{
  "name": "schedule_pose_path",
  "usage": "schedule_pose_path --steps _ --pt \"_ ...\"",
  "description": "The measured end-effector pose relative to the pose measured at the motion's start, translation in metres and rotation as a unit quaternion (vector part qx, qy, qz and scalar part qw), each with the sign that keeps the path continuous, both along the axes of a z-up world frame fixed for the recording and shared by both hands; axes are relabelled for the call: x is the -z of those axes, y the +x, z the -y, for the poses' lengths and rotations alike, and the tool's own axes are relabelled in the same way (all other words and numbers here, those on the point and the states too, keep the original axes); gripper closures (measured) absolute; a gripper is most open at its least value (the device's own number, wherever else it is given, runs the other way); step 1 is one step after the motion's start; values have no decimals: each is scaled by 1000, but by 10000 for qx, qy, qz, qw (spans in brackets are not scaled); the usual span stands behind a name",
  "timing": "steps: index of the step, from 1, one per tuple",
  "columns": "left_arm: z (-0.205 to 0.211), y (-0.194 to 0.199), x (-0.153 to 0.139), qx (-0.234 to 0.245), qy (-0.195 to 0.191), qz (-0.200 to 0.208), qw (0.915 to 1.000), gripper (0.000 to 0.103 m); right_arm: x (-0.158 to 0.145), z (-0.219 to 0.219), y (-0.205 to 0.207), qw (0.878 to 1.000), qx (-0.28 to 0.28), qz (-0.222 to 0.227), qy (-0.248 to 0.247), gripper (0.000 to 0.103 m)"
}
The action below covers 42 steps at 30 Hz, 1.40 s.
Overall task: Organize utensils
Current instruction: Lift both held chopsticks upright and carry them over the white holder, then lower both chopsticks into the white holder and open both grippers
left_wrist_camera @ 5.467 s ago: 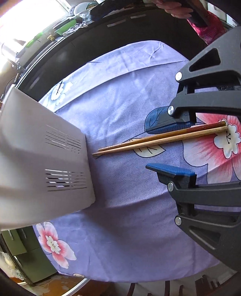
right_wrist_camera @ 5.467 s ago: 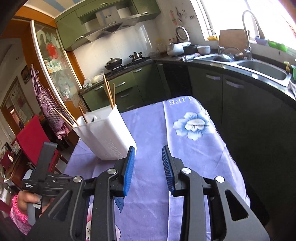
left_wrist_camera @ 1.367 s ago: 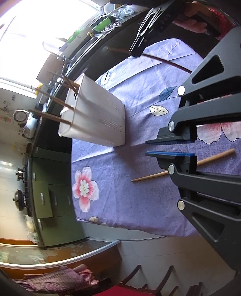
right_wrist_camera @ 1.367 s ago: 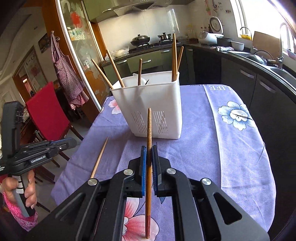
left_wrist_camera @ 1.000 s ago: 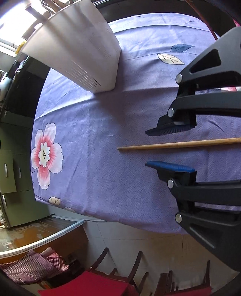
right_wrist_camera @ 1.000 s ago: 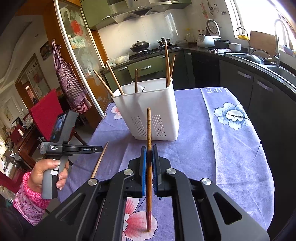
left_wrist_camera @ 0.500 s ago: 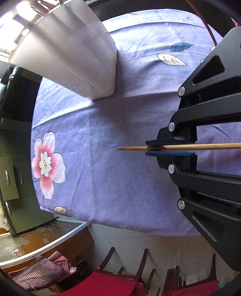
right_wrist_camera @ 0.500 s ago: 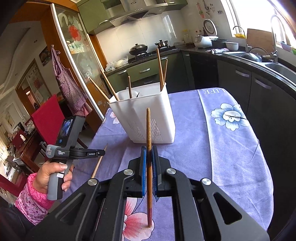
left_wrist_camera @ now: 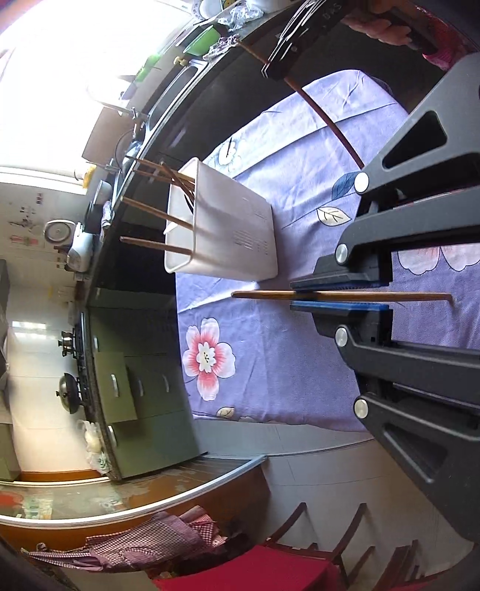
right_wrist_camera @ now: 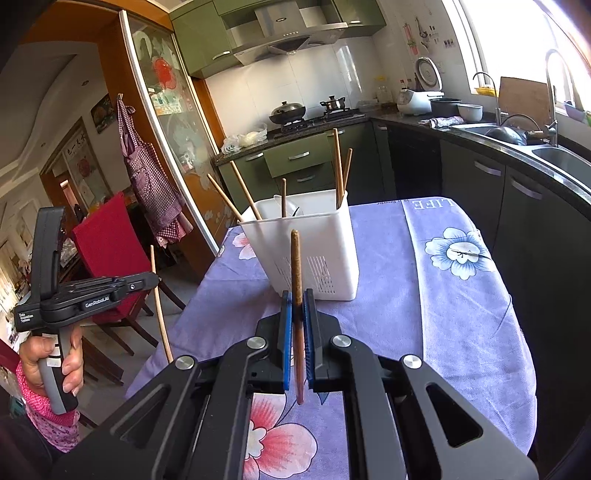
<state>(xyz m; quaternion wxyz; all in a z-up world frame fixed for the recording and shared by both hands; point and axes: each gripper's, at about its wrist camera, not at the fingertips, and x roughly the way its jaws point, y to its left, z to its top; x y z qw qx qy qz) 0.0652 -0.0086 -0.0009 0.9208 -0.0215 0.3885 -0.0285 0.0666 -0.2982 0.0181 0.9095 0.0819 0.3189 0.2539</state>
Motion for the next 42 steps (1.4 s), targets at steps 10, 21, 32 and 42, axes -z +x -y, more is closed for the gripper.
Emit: schedule_pose_path --steps 10,21,32,42 --pt "14 -8 -24 220 -88 390 9990 98 -25 -7 -8 9994 -132 292 -103 96" --pt "30 17 -56 493 -325 509 9970 98 -55 0 -6 9981 -115 597 -124 96" --pt "56 35 -136 766 -145 1113 9907 98 -108 1 -2 9940 -135 1069 -204 96" --pt "70 62 -186 612 285 1515 9862 98 -127 0 13 9927 -147 1182 -209 96"
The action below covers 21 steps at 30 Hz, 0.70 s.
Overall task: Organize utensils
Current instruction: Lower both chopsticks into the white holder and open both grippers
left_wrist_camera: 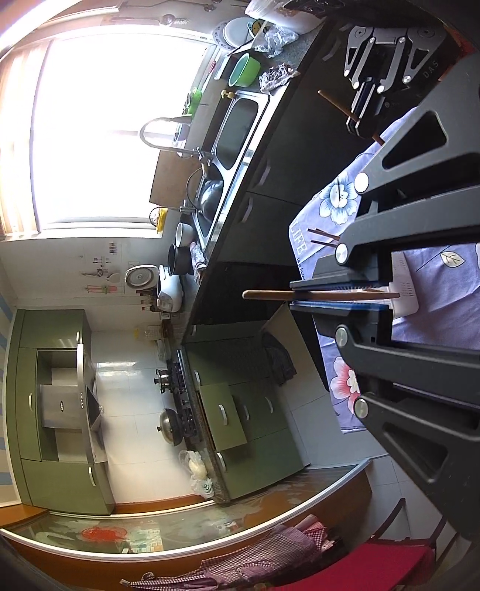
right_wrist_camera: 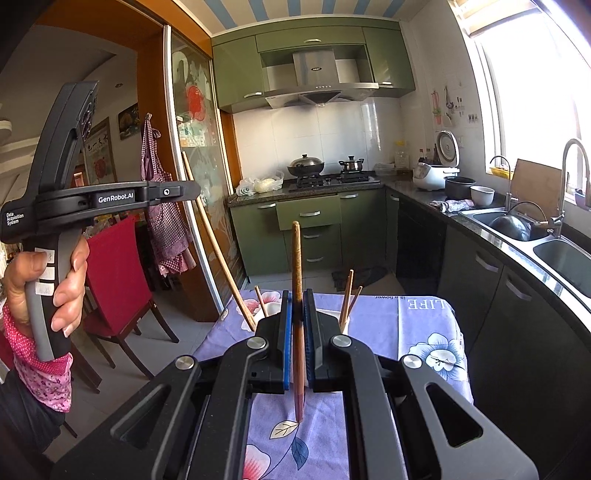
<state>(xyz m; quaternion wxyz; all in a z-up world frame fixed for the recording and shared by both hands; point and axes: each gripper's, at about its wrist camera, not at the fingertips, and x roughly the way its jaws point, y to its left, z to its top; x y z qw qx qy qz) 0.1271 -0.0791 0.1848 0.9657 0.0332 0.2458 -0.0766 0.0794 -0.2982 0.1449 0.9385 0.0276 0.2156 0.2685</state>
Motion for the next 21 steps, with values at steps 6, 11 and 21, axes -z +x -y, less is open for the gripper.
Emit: schedule_pose_path --steps 6,11,21 --pt "-2 26 1 -184 55 44 9998 98 -2 3 10 10000 17 -12 -5 96" --pt "-6 51 26 -220 35 -275 9994 98 -1 4 13 10000 30 -12 0 96" --pt "-11 76 78 -198 34 -858 9961 96 -36 -7 42 9993 141 314 167 96"
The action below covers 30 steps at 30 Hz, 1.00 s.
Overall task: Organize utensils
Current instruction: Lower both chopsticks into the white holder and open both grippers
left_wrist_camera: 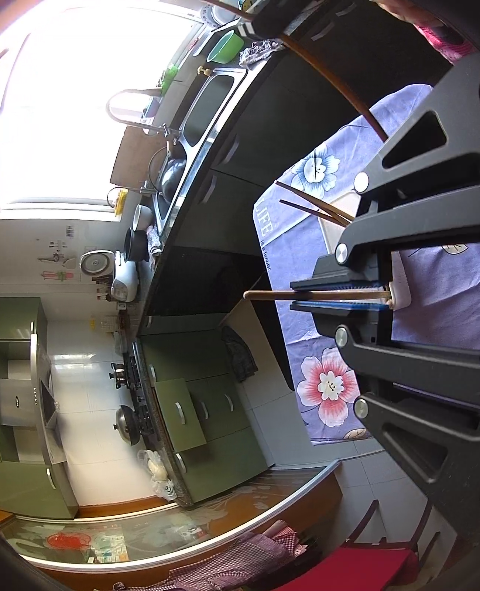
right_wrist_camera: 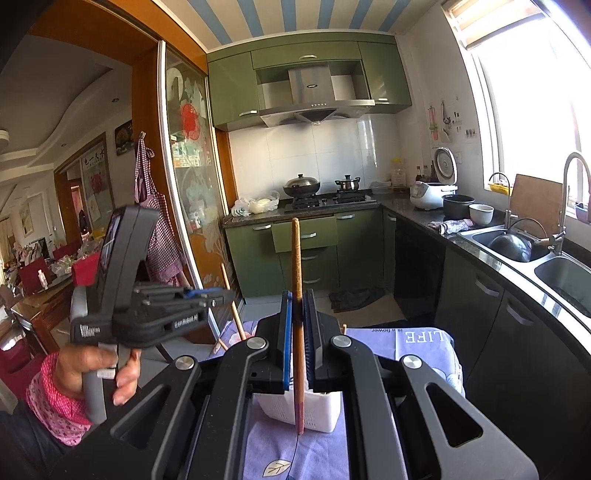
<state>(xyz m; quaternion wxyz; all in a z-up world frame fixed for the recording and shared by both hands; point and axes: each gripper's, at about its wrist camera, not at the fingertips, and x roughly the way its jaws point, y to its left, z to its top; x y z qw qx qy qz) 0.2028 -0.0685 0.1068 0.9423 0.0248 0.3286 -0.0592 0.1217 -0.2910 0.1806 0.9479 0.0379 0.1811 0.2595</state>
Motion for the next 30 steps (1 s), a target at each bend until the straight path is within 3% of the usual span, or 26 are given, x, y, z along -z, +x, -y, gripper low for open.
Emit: schedule_pose_path --steps 1,3,7,12,16,30 --pt "-1 0 2 -20 16 -4 10000 93 -4 -2 7 10000 28 18 5 96" --pt "-2 0 5 -55 -15 35 10000 69 -10 -5 22 9999 107 27 17 96" --pt "-7 -7 0 -47 -118 176 9998 69 -11 -14 55 9997 238 -43 17 96" --pt "-9 -27 -6 35 -170 428 9989 55 4 -22 94 9992 302 -263 56 96" --pt "-11 -47 -4 96 -213 575 9981 52 26 -31 118 9984 302 -477 -15 96" --pt "-23 -101 41 -22 -445 607 9972 43 100 -53 137 9948 223 -973 -200 96"
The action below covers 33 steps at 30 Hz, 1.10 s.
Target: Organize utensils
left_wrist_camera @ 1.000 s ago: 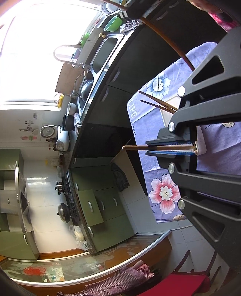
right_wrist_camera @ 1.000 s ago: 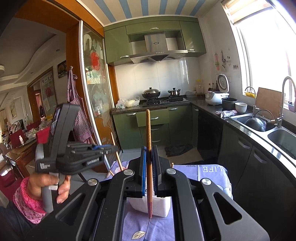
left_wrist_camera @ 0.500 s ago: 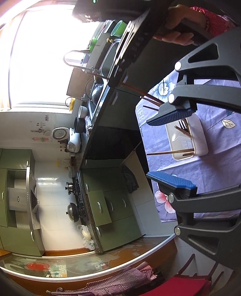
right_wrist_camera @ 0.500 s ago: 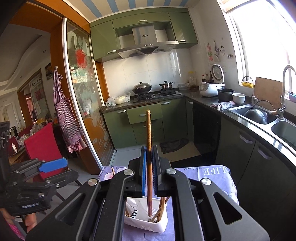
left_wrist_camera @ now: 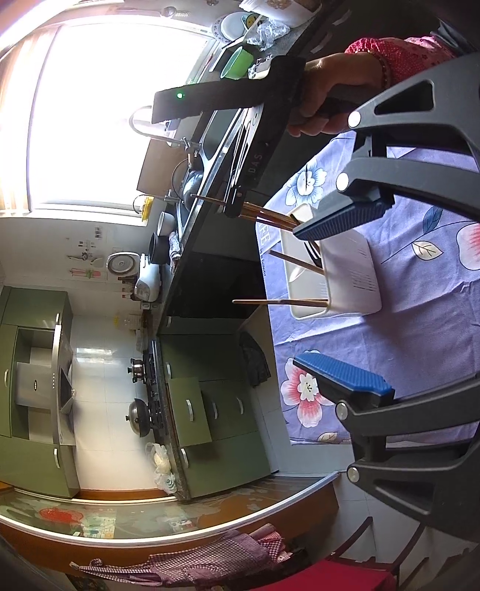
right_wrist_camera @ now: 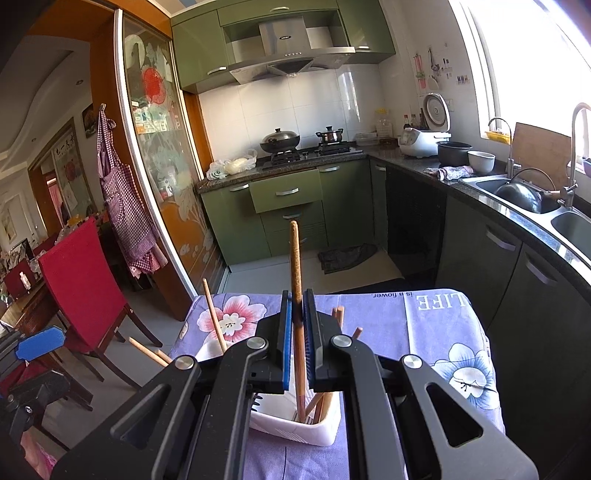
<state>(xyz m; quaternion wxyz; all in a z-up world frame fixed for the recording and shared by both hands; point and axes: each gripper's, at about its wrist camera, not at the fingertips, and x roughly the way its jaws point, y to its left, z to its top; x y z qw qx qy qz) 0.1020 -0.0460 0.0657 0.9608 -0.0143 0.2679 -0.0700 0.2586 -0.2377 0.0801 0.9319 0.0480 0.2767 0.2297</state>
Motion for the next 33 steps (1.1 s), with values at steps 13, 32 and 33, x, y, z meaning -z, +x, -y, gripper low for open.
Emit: schedule_pose_path --steps 13,32,33 --pt "-9 -14 29 -212 -123 -31 9997 32 9 29 -60 9996 -41 89 247 78" --pt "-5 -76 89 -301 -121 -102 9994 21 94 83 -220 9981 521 315 -106 4" --pt "-5 -80 88 -337 -117 -58 9993 20 92 83 -228 9974 551 456 -112 5"
